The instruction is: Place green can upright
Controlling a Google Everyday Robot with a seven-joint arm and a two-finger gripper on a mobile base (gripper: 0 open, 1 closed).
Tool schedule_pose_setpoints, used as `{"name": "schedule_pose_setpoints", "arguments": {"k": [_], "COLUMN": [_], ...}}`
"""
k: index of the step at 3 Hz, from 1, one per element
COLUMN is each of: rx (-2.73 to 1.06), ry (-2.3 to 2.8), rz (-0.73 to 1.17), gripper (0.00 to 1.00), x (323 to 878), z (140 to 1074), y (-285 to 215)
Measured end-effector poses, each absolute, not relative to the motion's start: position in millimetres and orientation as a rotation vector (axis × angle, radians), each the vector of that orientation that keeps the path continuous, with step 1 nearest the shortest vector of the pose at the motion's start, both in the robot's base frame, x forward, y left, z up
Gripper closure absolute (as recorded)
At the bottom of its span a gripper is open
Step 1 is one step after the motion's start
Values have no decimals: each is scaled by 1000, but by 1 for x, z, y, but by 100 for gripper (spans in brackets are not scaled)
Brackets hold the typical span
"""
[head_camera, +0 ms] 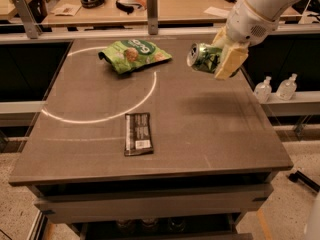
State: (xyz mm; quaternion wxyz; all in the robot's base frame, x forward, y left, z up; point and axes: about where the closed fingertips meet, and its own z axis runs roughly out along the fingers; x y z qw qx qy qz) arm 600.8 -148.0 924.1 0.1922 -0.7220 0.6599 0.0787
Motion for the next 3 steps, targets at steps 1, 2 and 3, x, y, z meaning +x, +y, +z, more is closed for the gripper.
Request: {"name": "schedule_pose_setpoints", "arguments": {"k": [1, 2, 3], "rx": [-1907, -1798, -1690], "ry": [1710, 1564, 1459], "rz": [429, 654, 820], "gripper": [100, 100, 100], "x": [599, 593, 588], "z": [935, 947, 960], "y": [-151, -138, -126]}}
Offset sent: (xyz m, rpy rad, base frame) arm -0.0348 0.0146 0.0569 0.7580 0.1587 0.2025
